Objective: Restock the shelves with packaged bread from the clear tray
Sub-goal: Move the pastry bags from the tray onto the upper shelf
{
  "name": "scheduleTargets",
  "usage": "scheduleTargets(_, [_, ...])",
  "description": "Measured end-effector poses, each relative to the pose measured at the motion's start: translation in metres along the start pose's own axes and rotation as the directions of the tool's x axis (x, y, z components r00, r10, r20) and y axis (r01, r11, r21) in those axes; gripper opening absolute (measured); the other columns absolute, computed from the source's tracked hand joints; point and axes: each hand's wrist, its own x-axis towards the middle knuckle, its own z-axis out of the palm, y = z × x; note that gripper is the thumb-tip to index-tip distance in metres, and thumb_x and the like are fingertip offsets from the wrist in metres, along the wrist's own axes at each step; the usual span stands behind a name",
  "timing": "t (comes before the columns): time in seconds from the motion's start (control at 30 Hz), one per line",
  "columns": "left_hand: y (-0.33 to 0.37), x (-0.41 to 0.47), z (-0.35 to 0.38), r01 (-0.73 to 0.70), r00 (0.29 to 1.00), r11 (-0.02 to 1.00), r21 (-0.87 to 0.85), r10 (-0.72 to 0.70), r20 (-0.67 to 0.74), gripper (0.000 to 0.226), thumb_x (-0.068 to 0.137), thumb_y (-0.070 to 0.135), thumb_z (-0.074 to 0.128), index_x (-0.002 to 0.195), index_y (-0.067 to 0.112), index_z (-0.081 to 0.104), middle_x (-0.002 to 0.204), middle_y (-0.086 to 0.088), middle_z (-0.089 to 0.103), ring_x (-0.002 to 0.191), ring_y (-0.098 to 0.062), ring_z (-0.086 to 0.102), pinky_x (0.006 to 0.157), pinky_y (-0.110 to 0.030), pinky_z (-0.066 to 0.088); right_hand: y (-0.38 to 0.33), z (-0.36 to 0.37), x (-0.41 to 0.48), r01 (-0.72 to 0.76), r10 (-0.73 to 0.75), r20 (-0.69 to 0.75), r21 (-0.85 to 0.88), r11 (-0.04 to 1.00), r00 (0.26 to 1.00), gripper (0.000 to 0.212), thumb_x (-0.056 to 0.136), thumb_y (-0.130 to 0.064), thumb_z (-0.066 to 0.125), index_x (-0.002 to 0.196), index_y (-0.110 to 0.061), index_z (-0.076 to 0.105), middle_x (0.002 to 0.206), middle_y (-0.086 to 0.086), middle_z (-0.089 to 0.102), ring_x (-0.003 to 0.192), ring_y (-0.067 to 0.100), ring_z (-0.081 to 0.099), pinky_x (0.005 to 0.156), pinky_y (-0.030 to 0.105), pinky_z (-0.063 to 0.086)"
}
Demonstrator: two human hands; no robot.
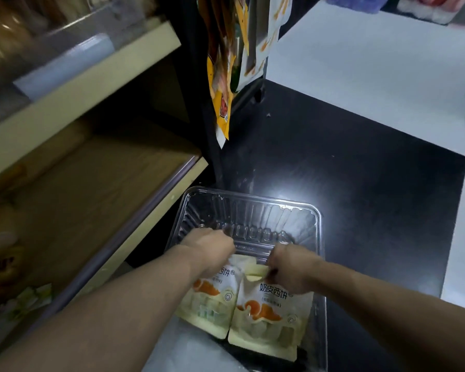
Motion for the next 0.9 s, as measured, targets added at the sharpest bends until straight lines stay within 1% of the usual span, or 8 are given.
scheduleTargets(0.07, [-0.001,-0.021,-0.008,0.043,0.998,0.998,-0.046,-0.045,-0.043,0.017,0.089,0.008,0.052,0.082,0.019,0.062,0.086,-0.004,0.065,0.076,-0.024,0.058,0.064,-0.031,0.039,-0.008,-0.003,-0.018,-0.018,0.016,-0.097,-0.017,1.0,0.995,0.018,0.091,-0.027,0.055,0.097,-0.016,0.068,0.091,0.005,0.068,0.073,0.017,0.06,0.059,0.025,0.044])
scheduleTargets(0.2, [0.002,-0.078,-0.037,0.134,0.982,0.983,-0.125,-0.149,-0.117,0.019,0.085,0.008,0.054,0.089,0.021,0.067,0.087,-0.003,0.066,0.08,-0.024,0.062,0.062,-0.03,0.04,-0.034,-0.024,-0.075,-0.049,0.011,-0.311,-0.114,0.992,0.95,0.025,0.089,-0.019,0.049,0.106,-0.026,0.067,0.096,0.005,0.068,0.083,0.026,0.063,0.063,0.029,0.042])
scheduleTargets(0.33, [0.01,-0.152,-0.082,0.193,0.934,0.956,-0.219,-0.248,-0.258,0.019,0.083,0.012,0.056,0.094,0.023,0.067,0.092,-0.003,0.065,0.082,-0.025,0.062,0.061,-0.03,0.04,-0.072,-0.071,-0.149,-0.09,0.011,-0.428,-0.166,0.982,0.904,0.026,0.084,-0.016,0.055,0.102,-0.031,0.067,0.086,-0.002,0.06,0.075,0.024,0.058,0.058,0.028,0.035])
scheduleTargets(0.43, [0.016,-0.212,-0.123,0.25,0.885,0.934,-0.254,-0.327,-0.332,0.022,0.084,0.009,0.055,0.097,0.021,0.067,0.094,-0.003,0.065,0.084,-0.024,0.062,0.06,-0.031,0.04,-0.105,-0.114,-0.205,-0.069,-0.02,-0.493,-0.162,0.984,0.87,0.024,0.083,-0.022,0.058,0.103,-0.033,0.067,0.095,0.0,0.067,0.083,0.026,0.059,0.06,0.029,0.036])
scheduleTargets(0.63, [0.02,-0.337,-0.193,0.435,0.785,0.818,-0.375,-0.549,-0.287,0.022,0.088,0.009,0.05,0.097,0.024,0.065,0.093,0.002,0.065,0.083,-0.019,0.061,0.058,-0.028,0.036,-0.177,-0.176,-0.291,0.071,-0.17,-0.462,-0.225,0.972,0.87,0.025,0.084,-0.027,0.053,0.104,-0.036,0.066,0.095,-0.005,0.069,0.083,0.02,0.062,0.062,0.03,0.048])
scheduleTargets(0.73, [0.007,-0.389,-0.213,0.494,0.743,0.757,-0.427,-0.623,-0.245,0.018,0.085,0.01,0.052,0.094,0.023,0.061,0.094,0.002,0.063,0.086,-0.023,0.061,0.063,-0.028,0.043,-0.214,-0.204,-0.314,0.177,-0.282,-0.418,-0.272,0.946,0.863,0.019,0.081,-0.026,0.054,0.096,-0.034,0.065,0.088,-0.008,0.068,0.081,0.016,0.062,0.059,0.027,0.044])
scheduleTargets(0.8, [-0.004,-0.425,-0.23,0.546,0.696,0.701,-0.459,-0.684,-0.219,0.019,0.081,0.008,0.052,0.09,0.022,0.061,0.094,0.001,0.064,0.087,-0.025,0.063,0.062,-0.028,0.042,-0.242,-0.223,-0.328,0.249,-0.366,-0.393,-0.318,0.915,0.844,0.019,0.079,-0.028,0.055,0.094,-0.032,0.064,0.086,-0.007,0.067,0.082,0.017,0.061,0.059,0.028,0.043])
scheduleTargets(0.9, [-0.014,-0.484,-0.26,0.594,0.635,0.662,-0.457,-0.735,-0.239,0.018,0.084,0.012,0.051,0.092,0.024,0.062,0.101,0.001,0.065,0.093,-0.021,0.062,0.061,-0.027,0.033,-0.287,-0.252,-0.349,0.352,-0.522,-0.38,-0.432,0.83,0.764,0.022,0.081,-0.025,0.052,0.099,-0.032,0.064,0.09,-0.005,0.067,0.085,0.024,0.062,0.064,0.032,0.047])
